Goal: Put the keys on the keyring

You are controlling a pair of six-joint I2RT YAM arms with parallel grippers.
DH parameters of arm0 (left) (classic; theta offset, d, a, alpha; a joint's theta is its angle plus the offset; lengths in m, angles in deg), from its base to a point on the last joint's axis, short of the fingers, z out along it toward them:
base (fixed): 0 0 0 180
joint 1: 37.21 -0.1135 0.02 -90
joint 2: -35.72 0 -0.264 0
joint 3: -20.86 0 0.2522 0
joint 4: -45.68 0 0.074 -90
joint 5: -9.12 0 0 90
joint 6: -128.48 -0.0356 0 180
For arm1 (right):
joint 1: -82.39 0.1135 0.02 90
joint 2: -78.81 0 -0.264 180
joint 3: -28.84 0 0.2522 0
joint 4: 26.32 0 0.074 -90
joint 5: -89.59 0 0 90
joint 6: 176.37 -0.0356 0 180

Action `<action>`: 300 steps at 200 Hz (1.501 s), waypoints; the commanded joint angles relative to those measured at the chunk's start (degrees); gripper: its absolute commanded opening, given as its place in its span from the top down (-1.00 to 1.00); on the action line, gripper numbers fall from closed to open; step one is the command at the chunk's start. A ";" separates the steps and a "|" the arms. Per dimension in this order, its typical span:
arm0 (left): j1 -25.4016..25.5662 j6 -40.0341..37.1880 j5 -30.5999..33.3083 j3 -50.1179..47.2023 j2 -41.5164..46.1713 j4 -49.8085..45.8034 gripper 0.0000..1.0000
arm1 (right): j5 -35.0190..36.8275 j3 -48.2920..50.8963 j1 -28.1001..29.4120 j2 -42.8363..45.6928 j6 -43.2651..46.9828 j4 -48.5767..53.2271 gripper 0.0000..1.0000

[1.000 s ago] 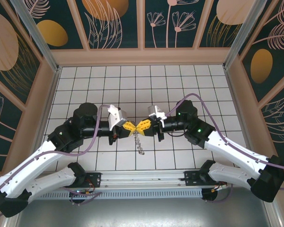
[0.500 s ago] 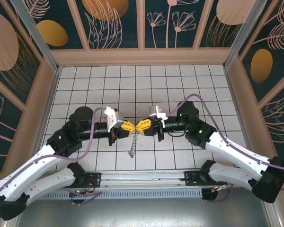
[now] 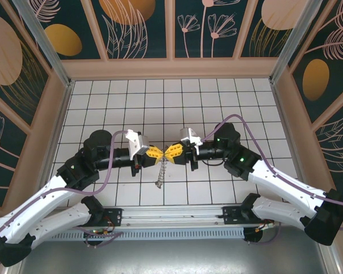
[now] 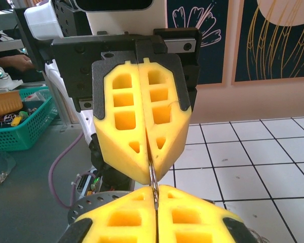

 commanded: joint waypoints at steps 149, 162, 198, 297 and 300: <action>-0.07 1.16 -0.29 -2.12 4.30 8.17 1.00 | 2.03 0.98 -0.22 -2.25 0.32 0.09 1.00; -0.09 1.47 -0.11 -2.80 4.73 8.86 1.00 | 1.81 0.50 -0.24 -2.72 0.58 1.15 1.00; -0.04 2.02 0.49 -3.71 5.25 9.90 1.00 | 0.65 0.38 -0.32 -3.26 1.46 1.84 0.89; -0.05 1.69 -0.28 -2.08 4.40 9.71 1.00 | -1.53 -0.79 -1.01 -3.73 -0.17 0.85 0.79; -0.05 1.69 -0.41 -2.05 4.39 9.80 1.00 | -1.61 -0.86 -1.02 -3.77 -0.25 0.73 0.80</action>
